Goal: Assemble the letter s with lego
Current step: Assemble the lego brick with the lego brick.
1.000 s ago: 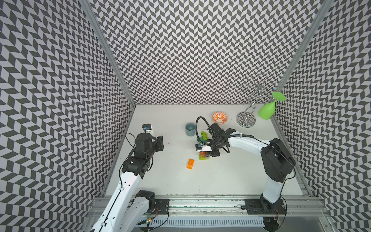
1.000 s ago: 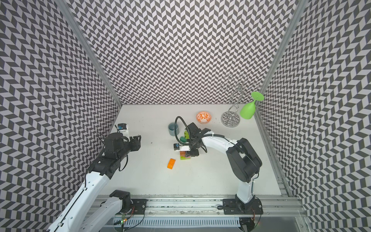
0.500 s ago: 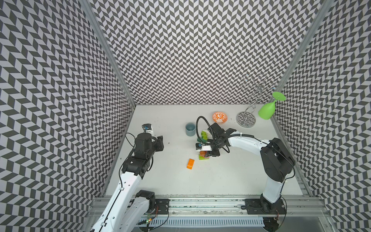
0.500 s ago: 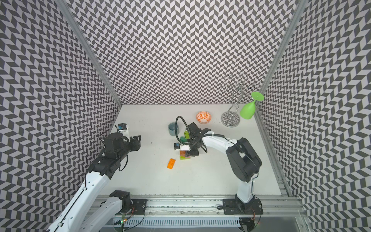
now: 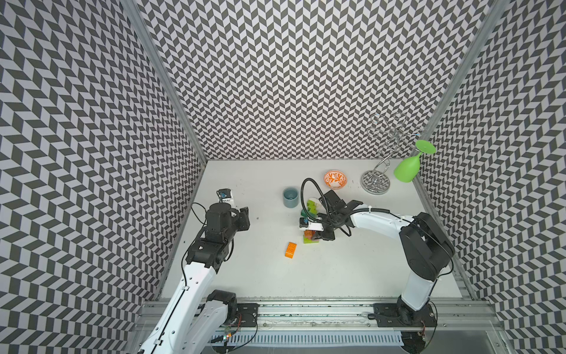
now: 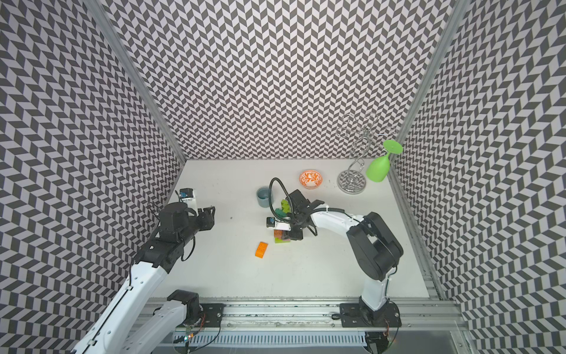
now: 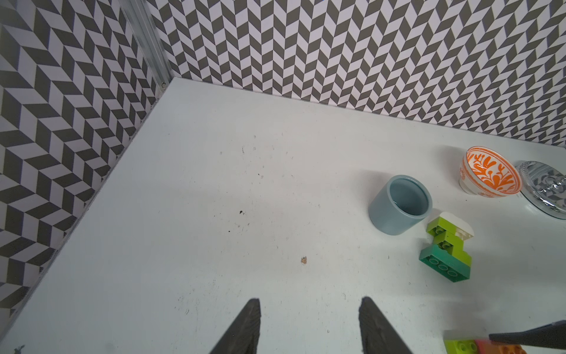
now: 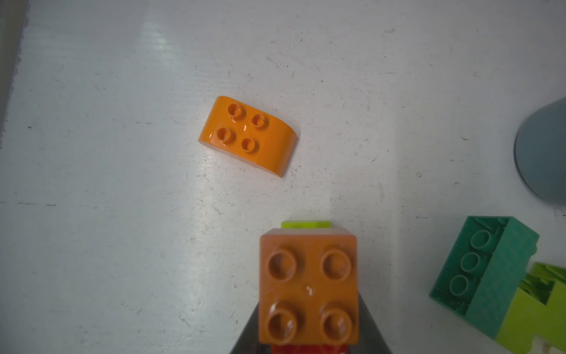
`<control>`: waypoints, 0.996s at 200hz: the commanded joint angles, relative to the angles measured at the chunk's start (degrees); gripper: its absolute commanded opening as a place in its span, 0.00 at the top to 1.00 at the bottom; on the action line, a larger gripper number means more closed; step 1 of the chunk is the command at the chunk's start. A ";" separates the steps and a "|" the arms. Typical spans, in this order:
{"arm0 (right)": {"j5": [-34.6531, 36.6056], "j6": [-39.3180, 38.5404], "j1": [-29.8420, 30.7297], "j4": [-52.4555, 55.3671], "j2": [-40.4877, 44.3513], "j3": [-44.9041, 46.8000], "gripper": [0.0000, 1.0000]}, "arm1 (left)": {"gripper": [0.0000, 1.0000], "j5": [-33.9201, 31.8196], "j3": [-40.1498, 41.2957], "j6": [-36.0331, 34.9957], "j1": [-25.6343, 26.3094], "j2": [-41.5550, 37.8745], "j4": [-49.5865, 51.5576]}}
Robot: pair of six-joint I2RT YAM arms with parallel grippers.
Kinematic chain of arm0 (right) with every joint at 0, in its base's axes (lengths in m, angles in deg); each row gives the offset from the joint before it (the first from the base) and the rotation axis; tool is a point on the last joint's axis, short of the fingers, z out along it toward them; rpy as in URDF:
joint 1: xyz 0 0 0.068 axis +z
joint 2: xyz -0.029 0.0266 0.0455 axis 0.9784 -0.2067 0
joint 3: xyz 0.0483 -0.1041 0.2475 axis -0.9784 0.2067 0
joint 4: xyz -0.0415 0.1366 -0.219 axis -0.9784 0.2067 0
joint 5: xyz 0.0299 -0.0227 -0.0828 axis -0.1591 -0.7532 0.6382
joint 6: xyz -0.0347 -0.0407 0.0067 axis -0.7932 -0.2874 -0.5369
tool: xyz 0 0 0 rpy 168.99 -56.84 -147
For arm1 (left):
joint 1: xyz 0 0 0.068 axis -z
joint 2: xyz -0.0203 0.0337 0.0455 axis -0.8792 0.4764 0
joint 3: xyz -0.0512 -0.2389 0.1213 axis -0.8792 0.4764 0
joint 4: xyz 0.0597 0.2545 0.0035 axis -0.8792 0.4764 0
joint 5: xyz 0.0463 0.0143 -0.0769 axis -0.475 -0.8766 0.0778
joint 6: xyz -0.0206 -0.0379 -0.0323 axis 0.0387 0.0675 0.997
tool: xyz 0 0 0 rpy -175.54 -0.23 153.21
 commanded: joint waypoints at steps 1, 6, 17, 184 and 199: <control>5.04 -0.16 0.09 3.05 -2.42 3.21 1.00 | 0.46 -0.17 0.09 -0.65 -0.38 -0.04 -0.89; 5.09 -0.25 0.10 3.21 -2.50 3.11 1.00 | 0.46 -0.17 0.10 -0.64 -0.40 -0.07 -0.89; 5.09 -0.26 0.10 3.51 -2.52 2.77 1.00 | 0.46 -0.17 0.07 -0.66 -0.39 -0.03 -0.89; 3.26 3.17 -0.34 5.48 -1.26 -4.25 0.52 | 0.46 -0.61 -0.01 -0.49 -0.39 -0.34 -0.71; 2.99 3.17 -0.32 5.60 -1.21 -4.41 0.50 | 0.46 -0.72 -0.05 -0.57 -0.39 -0.38 -0.63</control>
